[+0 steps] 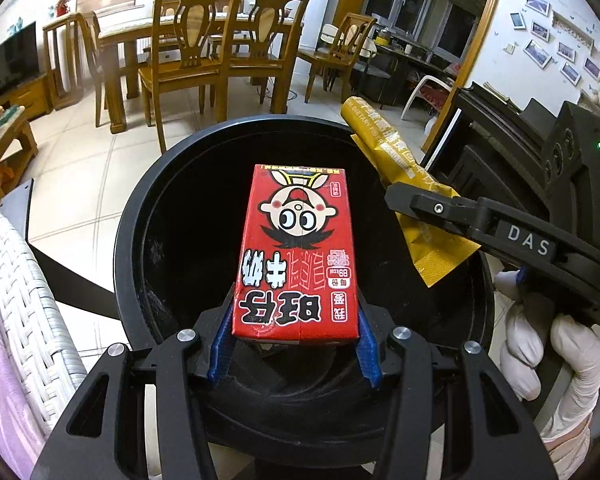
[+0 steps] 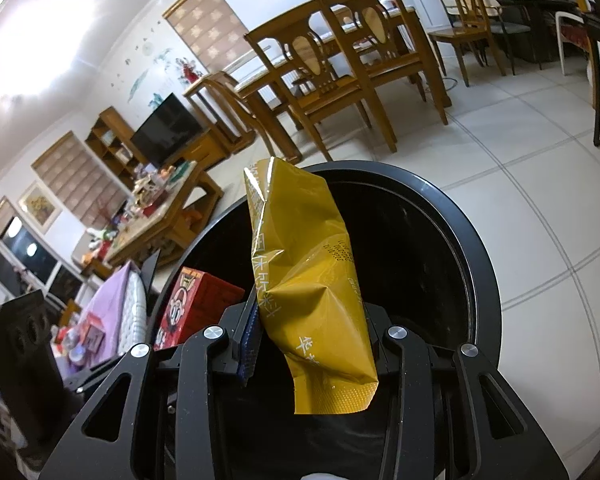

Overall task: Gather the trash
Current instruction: 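Open both tools to drop the red box and yellow bag into the bin, then grasp the beige-green packet with the left tool while the right tool grasps another red milk box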

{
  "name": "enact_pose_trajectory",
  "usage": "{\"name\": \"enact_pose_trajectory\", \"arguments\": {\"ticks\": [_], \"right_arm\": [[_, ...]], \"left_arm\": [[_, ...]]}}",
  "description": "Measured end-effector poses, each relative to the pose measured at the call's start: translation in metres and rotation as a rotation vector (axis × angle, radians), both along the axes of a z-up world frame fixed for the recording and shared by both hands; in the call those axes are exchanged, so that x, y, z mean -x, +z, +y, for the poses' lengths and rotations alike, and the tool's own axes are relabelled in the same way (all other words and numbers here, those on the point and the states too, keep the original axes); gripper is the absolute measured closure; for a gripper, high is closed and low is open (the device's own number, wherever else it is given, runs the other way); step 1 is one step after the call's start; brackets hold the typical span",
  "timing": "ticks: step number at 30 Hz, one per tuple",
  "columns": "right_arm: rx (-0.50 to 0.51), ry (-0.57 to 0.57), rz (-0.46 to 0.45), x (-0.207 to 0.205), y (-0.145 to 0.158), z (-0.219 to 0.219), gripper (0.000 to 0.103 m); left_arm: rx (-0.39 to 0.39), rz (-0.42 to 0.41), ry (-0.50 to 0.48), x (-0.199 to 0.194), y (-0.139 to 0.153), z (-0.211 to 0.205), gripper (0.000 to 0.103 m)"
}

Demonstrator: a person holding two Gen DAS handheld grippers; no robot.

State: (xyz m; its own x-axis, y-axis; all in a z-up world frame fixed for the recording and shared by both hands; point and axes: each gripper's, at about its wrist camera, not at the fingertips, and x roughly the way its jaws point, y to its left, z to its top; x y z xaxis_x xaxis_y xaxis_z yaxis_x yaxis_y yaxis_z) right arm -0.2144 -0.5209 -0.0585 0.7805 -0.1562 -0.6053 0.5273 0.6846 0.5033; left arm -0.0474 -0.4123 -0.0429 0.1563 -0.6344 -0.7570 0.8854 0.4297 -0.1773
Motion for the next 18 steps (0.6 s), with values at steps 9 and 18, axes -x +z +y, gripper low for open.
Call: {"name": "enact_pose_trajectory", "arguments": {"ticks": [9,18], "right_arm": [[0.024,0.002,-0.034,0.001,0.011,-0.001,0.031],[0.047,0.059,-0.13,-0.003,0.032,0.014,0.019]], "left_arm": [[0.036,0.001,0.016,0.003,0.007,0.014,0.034],[0.124,-0.046,0.07,0.012,0.037,0.071,0.011]]}}
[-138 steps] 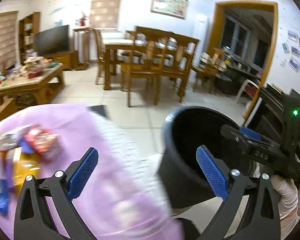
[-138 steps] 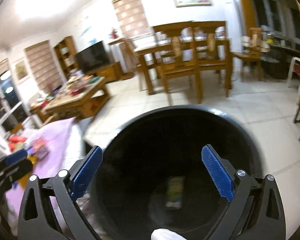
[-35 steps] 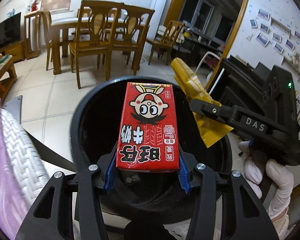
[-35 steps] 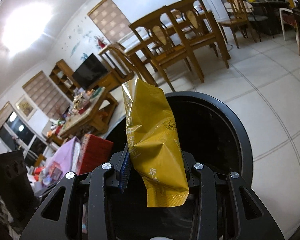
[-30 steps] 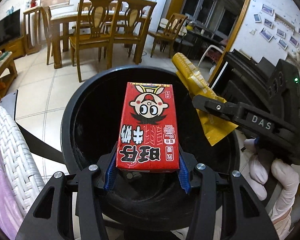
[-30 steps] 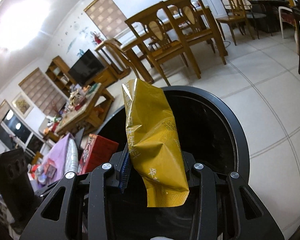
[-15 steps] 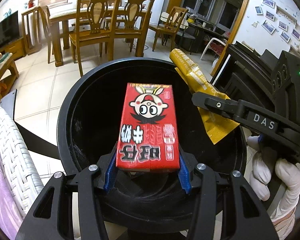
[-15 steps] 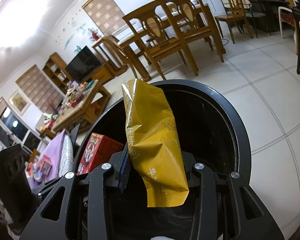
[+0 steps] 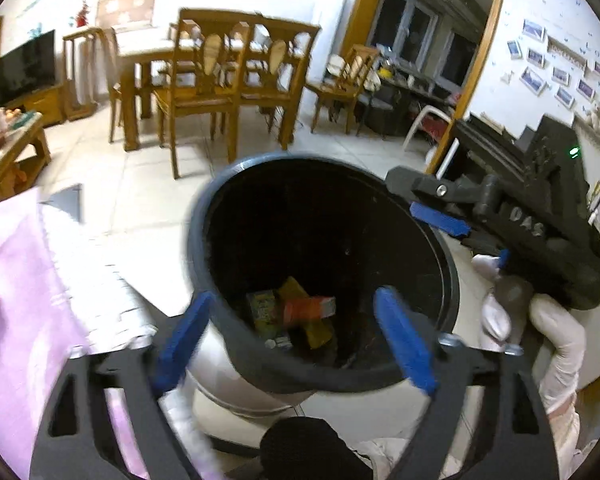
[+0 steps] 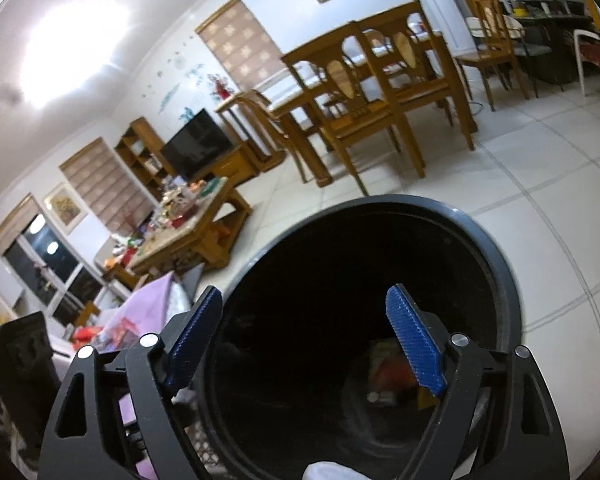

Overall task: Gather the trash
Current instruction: 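Grasp the beige-green packet with the left tool while the right tool grasps another red milk box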

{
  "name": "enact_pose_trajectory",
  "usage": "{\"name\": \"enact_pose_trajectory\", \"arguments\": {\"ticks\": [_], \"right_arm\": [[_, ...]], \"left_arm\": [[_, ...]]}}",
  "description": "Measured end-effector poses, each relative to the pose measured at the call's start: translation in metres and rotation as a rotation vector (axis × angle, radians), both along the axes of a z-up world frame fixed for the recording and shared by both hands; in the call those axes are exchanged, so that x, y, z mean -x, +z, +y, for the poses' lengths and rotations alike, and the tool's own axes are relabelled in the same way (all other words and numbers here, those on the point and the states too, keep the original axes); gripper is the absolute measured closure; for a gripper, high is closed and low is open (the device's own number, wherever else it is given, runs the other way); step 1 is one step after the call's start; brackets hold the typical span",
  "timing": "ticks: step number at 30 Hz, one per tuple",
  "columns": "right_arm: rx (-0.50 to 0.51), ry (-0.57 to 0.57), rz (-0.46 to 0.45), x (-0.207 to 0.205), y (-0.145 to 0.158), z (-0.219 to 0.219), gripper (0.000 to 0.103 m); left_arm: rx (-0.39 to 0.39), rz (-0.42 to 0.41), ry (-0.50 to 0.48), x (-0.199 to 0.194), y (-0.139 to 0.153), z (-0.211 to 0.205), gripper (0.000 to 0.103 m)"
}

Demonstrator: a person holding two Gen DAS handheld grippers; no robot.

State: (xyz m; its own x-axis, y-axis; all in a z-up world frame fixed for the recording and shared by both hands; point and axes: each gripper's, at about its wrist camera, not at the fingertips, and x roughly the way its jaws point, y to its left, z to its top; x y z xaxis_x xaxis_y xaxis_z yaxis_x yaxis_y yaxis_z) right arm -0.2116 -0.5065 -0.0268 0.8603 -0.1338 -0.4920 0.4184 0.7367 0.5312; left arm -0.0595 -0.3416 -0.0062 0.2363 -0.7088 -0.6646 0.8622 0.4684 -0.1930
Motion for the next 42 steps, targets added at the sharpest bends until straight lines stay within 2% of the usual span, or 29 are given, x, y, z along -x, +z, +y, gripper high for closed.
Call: {"name": "enact_pose_trajectory", "arguments": {"ticks": [7,12,16,20,23,26,30,33,35,38,40,42], "right_arm": [[0.06,0.175,0.015,-0.042,0.01,0.056,0.018],[0.107,0.334,0.059,-0.081,0.011,0.118,0.018],[0.164,0.442,0.097,-0.115,0.014,0.168,0.018],[0.204,0.507,0.103,-0.151,0.025,0.206,0.018],[0.259,0.552,0.122,-0.185,0.032,0.235,0.018],[0.311,0.594,0.159,-0.226,0.034,0.263,0.018],[0.385,0.628,0.208,-0.276,0.028,0.288,0.018],[0.428,0.628,0.253,-0.307,0.019,0.297,0.018],[0.445,0.64,0.291,-0.327,0.008,0.301,0.018],[0.465,0.652,0.345,-0.35,-0.01,0.31,0.019],[0.454,0.678,0.368,-0.358,-0.02,0.315,0.037],[0.449,0.688,0.376,-0.362,-0.023,0.32,0.044]], "left_arm": [[0.096,-0.032,0.164,-0.025,0.026,0.097,0.009],[0.141,-0.043,0.38,-0.072,0.032,0.198,0.009],[0.166,-0.019,0.573,-0.12,0.027,0.277,0.009],[0.135,-0.001,0.681,-0.167,0.019,0.32,0.01],[0.091,0.019,0.703,-0.202,0.011,0.331,0.01],[0.034,0.057,0.69,-0.235,0.0,0.324,0.011],[-0.051,0.087,0.663,-0.259,-0.018,0.323,0.02],[-0.069,0.116,0.654,-0.26,-0.03,0.331,0.03],[-0.075,0.134,0.642,-0.264,-0.035,0.331,0.05],[-0.07,0.139,0.613,-0.259,-0.039,0.33,0.064],[-0.062,0.131,0.602,-0.257,-0.036,0.33,0.072],[-0.052,0.126,0.602,-0.255,-0.035,0.331,0.075]]}}
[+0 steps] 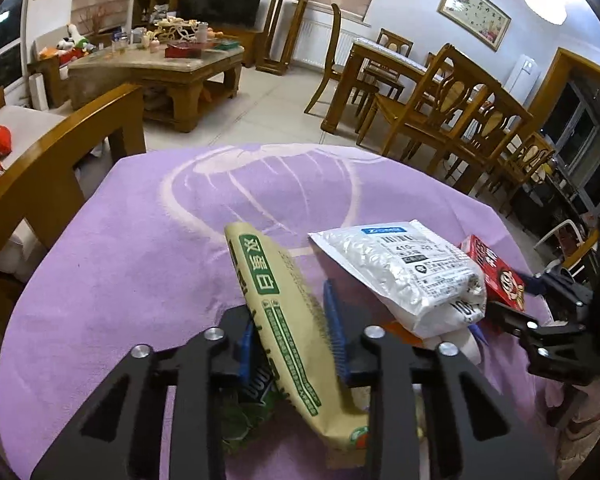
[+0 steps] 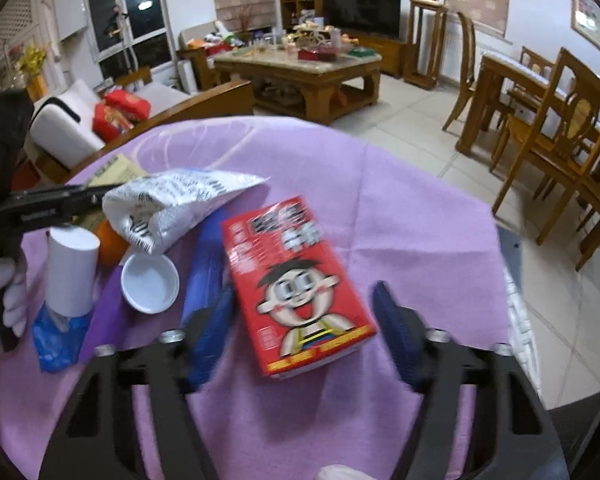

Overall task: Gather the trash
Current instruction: 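Grasp the beige-green packet with the left tool while the right tool grasps another red milk box, then carry the beige packet and red milk box over the trash bin with both tools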

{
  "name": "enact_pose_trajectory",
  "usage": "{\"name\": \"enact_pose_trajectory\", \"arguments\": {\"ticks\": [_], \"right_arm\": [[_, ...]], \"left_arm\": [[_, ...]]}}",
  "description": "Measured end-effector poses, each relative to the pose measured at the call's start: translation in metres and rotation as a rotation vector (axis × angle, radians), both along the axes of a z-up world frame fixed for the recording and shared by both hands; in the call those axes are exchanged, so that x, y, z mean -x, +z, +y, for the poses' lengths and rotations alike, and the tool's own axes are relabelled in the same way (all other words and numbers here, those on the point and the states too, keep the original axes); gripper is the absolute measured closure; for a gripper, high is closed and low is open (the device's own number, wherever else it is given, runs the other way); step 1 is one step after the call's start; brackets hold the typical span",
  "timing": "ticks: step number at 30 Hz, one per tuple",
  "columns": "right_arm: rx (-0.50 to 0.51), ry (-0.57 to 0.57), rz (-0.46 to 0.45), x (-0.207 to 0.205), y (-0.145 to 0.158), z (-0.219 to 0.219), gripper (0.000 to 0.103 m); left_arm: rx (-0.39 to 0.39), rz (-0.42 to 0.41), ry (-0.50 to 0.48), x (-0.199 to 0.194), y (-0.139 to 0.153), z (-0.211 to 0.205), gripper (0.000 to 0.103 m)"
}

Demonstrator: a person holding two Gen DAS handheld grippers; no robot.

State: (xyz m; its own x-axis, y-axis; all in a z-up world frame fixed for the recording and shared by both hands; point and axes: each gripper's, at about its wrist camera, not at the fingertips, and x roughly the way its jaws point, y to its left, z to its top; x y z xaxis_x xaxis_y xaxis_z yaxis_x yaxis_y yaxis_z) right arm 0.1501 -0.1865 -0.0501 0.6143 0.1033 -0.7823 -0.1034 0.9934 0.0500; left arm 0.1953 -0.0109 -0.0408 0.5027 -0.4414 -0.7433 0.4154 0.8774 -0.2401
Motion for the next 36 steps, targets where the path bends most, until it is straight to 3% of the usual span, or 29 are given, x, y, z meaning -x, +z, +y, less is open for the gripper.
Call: {"name": "enact_pose_trajectory", "arguments": {"ticks": [2,7,22,28,36], "right_arm": [[0.004,0.008,0.0,0.0,-0.002,0.003,0.052],[-0.031,0.008,-0.008,0.011,-0.001,0.0,0.053],[-0.303,-0.06,-0.199,0.134,0.052,-0.034,0.053],[-0.346,-0.111,-0.271,0.188,0.068,-0.063,0.053],[-0.388,-0.26,-0.335,0.258,0.076,-0.133,0.053]], "left_arm": [[0.014,-0.006,0.003,0.0,0.001,-0.001,0.085],[0.049,-0.039,0.0,0.013,0.01,0.003,0.094],[0.185,-0.211,-0.027,0.1,0.066,0.002,0.095],[0.22,-0.251,-0.145,0.147,0.082,-0.049,0.095],[0.27,-0.259,-0.315,0.185,0.085,-0.135,0.095]]}}
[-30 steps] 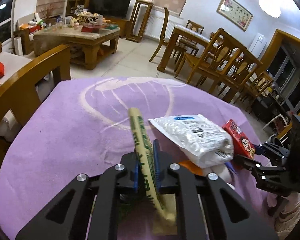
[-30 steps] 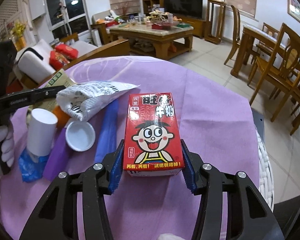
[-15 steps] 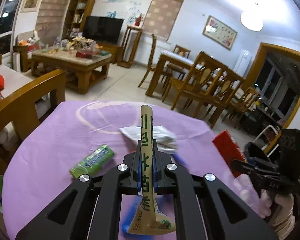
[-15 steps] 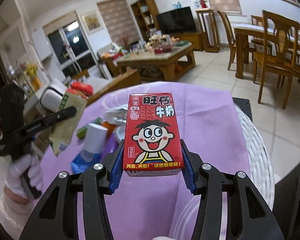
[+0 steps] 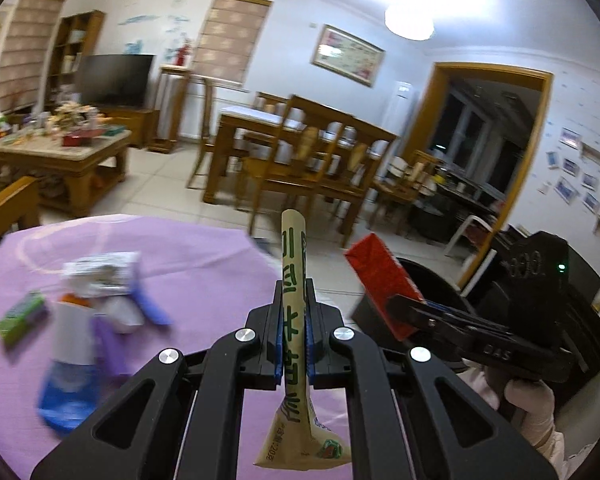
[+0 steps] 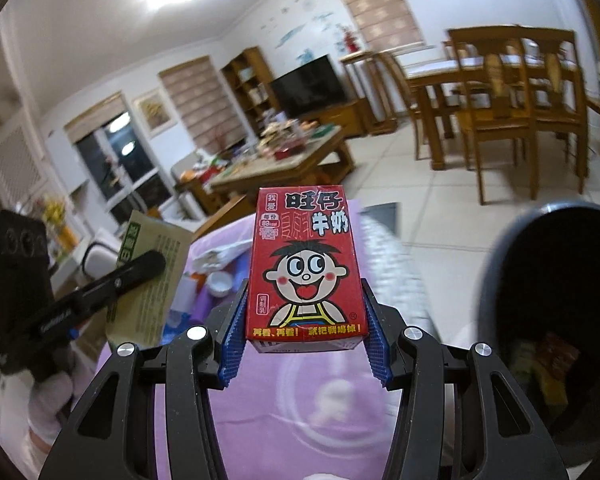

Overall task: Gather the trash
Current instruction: 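Carry the beige packet and red milk box over the trash bin with both tools, then open both tools to drop the packet and red box into the bin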

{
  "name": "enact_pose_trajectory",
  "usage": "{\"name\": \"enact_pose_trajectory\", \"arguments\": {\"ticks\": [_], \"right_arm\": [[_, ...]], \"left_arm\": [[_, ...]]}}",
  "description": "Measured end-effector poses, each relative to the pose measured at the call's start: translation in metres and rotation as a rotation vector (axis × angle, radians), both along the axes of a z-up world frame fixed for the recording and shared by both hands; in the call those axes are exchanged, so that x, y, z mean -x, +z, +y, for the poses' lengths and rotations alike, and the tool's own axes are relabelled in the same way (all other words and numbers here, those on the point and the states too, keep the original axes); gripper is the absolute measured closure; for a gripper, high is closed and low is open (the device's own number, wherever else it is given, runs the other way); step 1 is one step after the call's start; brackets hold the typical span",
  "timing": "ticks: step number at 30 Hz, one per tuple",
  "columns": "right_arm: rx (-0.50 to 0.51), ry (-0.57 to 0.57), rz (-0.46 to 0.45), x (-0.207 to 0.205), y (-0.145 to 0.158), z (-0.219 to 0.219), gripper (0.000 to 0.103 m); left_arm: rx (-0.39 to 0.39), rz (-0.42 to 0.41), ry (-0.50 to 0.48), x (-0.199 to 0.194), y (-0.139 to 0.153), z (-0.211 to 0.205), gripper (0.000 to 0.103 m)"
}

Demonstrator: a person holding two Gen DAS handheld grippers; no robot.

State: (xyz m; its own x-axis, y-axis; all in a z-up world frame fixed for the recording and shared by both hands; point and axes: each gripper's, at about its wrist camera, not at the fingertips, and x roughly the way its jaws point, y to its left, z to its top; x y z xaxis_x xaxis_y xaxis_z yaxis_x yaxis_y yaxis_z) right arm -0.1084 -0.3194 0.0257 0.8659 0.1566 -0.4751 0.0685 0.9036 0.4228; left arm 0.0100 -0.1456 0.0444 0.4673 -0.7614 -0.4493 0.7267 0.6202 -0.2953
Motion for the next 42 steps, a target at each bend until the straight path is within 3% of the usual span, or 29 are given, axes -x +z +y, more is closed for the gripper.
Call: {"name": "enact_pose_trajectory", "arguments": {"ticks": [8,21,29,42], "right_arm": [[-0.055,-0.173,-0.018,0.064,-0.007,-0.082,0.053],[-0.132,-0.372,-0.02,0.136,-0.038,-0.184,0.053],[-0.161,-0.426,-0.001,0.151,-0.056,-0.21,0.053],[-0.167,-0.438,0.047,0.133,-0.067,-0.216,0.053]], "left_arm": [[-0.01,0.003,-0.134,0.025,-0.011,-0.079,0.095],[-0.046,0.023,-0.244,0.05,-0.031,-0.168,0.095],[-0.076,0.023,-0.291,0.062,-0.04,-0.208,0.095],[-0.118,0.048,-0.336,0.07,-0.055,-0.243,0.095]]}}
